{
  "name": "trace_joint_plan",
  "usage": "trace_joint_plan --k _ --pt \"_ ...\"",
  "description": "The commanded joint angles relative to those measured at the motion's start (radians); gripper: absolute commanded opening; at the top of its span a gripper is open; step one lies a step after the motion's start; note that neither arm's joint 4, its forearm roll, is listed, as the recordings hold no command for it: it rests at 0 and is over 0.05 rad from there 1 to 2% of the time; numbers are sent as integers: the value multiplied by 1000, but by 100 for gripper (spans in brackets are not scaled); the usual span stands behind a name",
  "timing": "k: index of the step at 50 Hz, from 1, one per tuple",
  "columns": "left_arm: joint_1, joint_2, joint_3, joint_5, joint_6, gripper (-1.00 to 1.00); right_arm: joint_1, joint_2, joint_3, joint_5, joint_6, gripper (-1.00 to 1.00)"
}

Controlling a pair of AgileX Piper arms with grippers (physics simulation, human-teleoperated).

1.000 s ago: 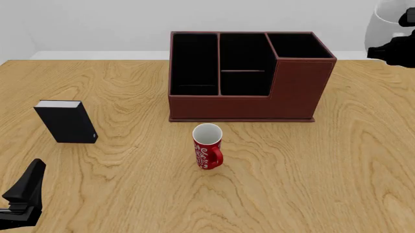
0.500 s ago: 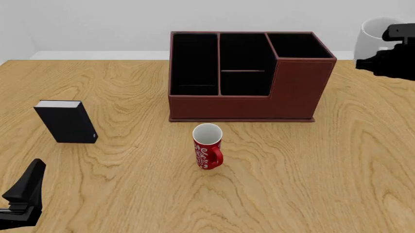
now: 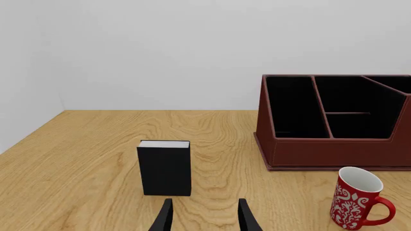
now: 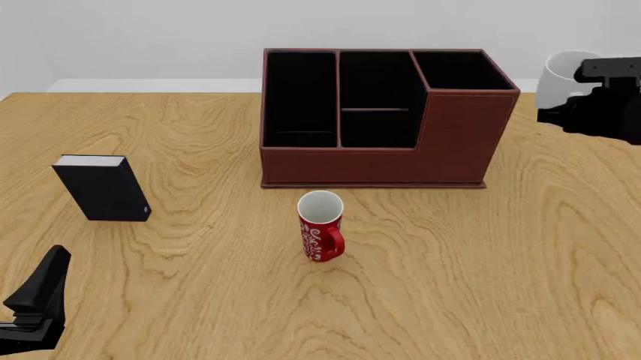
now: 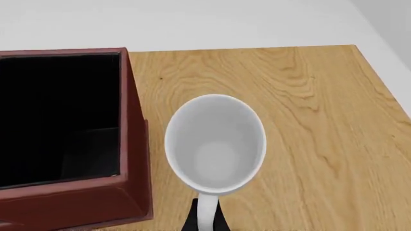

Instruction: Pick up the white mug and place it to the right of the caddy.

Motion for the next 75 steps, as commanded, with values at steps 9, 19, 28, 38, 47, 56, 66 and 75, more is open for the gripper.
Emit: trace_joint_plan --k 9,19,28,38,47,56,66,75 --pt "0 0 0 0 0 100 4 32 17 -35 20 -100" --pt "0 0 0 0 0 100 8 48 21 -45 25 -100" --pt "0 0 0 0 0 100 12 60 23 -52 25 -100" --pt "0 0 0 0 0 100 17 82 27 -69 37 -100" --pt "0 0 0 0 0 100 22 109 31 -78 41 -100" --pt "0 0 0 0 0 100 16 121 38 -86 35 -100" --pt "0 0 0 0 0 100 16 141 40 -94 32 -100" --pt "0 0 0 0 0 100 23 156 41 -101 40 -100"
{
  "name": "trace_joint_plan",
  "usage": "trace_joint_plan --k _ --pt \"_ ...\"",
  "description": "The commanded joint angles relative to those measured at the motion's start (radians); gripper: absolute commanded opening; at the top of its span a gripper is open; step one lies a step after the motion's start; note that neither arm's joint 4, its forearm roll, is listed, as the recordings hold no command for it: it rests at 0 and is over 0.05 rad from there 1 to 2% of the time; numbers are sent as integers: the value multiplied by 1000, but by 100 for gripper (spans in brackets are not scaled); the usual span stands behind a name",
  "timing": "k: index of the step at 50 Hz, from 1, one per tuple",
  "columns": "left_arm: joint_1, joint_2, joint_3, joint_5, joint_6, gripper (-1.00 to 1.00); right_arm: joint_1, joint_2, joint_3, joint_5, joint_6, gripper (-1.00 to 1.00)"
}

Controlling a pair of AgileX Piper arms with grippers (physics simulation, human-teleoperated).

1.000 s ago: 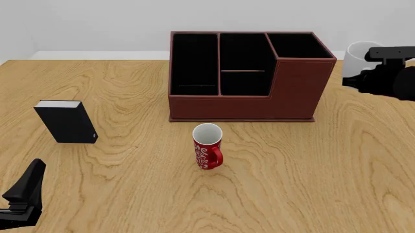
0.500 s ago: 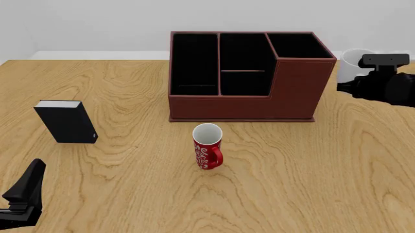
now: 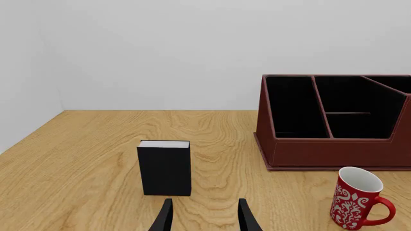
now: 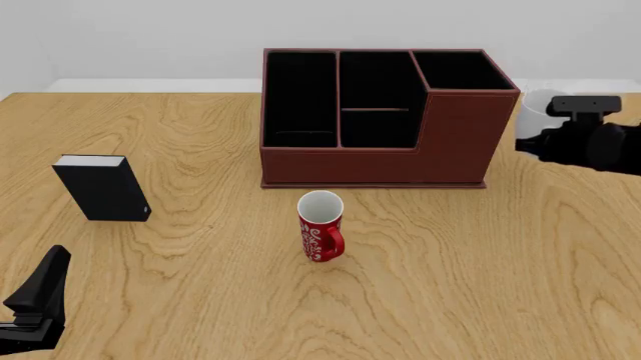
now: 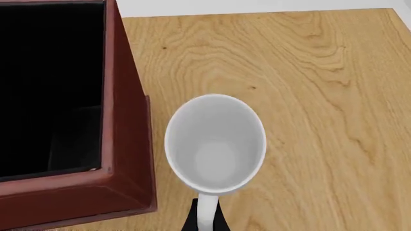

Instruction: Pick up the white mug and place it to the right of the caddy.

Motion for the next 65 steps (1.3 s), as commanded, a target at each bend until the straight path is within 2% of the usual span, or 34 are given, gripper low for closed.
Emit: trace_joint_plan --k 1,65 --pt "0 0 0 0 0 100 8 21 -3 -11 13 -100" --pt "0 0 0 0 0 100 10 160 10 -93 39 -100"
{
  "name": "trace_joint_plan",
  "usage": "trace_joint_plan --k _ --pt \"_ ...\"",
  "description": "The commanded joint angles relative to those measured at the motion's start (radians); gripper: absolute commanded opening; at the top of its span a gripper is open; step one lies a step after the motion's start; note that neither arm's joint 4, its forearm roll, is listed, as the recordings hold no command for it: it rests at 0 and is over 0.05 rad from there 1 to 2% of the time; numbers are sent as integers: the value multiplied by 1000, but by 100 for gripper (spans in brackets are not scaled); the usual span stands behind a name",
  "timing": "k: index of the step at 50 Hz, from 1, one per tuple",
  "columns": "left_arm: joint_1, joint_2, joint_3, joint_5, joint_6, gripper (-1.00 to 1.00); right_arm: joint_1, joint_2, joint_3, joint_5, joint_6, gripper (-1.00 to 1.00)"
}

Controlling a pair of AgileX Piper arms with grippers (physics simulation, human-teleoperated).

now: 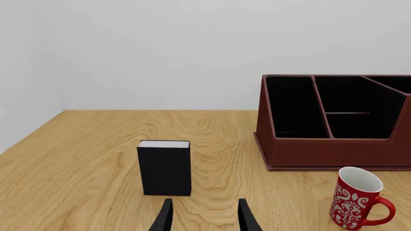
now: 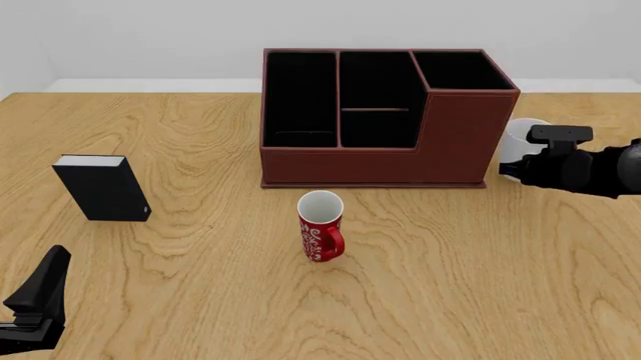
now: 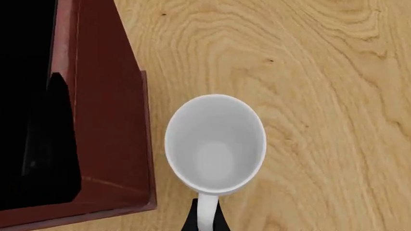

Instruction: Pick up the white mug and place it to the right of the caddy.

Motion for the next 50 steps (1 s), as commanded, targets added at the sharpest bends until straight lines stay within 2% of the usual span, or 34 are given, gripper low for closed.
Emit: trace_joint_plan --k 1,25,26,50 --pt "0 0 0 0 0 100 -1 12 -4 -8 15 -100" --pt "0 0 0 0 0 100 -5 37 -3 -18 12 -100" --pt "0 0 0 0 0 100 -4 36 -2 -19 6 100" --pt "0 0 0 0 0 100 -2 28 4 -24 6 100"
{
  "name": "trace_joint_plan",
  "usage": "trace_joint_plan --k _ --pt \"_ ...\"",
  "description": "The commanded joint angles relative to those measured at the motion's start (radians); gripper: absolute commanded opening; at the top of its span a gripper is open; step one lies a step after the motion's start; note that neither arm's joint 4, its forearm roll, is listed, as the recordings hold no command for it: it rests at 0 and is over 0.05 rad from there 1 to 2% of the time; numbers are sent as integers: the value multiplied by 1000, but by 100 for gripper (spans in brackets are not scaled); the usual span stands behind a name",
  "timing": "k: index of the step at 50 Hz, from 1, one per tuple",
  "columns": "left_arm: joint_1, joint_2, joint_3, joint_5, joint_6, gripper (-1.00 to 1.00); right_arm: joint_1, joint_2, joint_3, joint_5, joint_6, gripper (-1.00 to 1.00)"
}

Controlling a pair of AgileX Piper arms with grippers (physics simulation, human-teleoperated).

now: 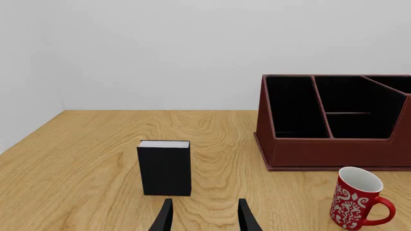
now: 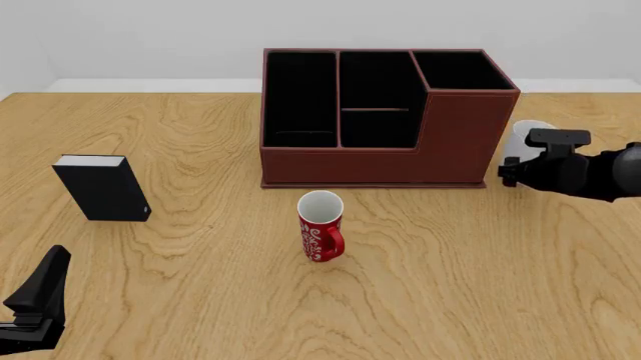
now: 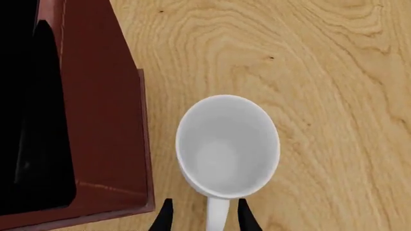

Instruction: Pick up the white mug and place it to the right of the caddy.

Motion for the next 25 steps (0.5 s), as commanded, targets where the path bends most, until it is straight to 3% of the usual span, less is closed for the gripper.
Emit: trace_joint_plan --k 1,25 --pt "0 0 0 0 0 100 1 1 5 0 4 100" --pt "0 0 0 0 0 100 -19 -68 62 -13 8 100"
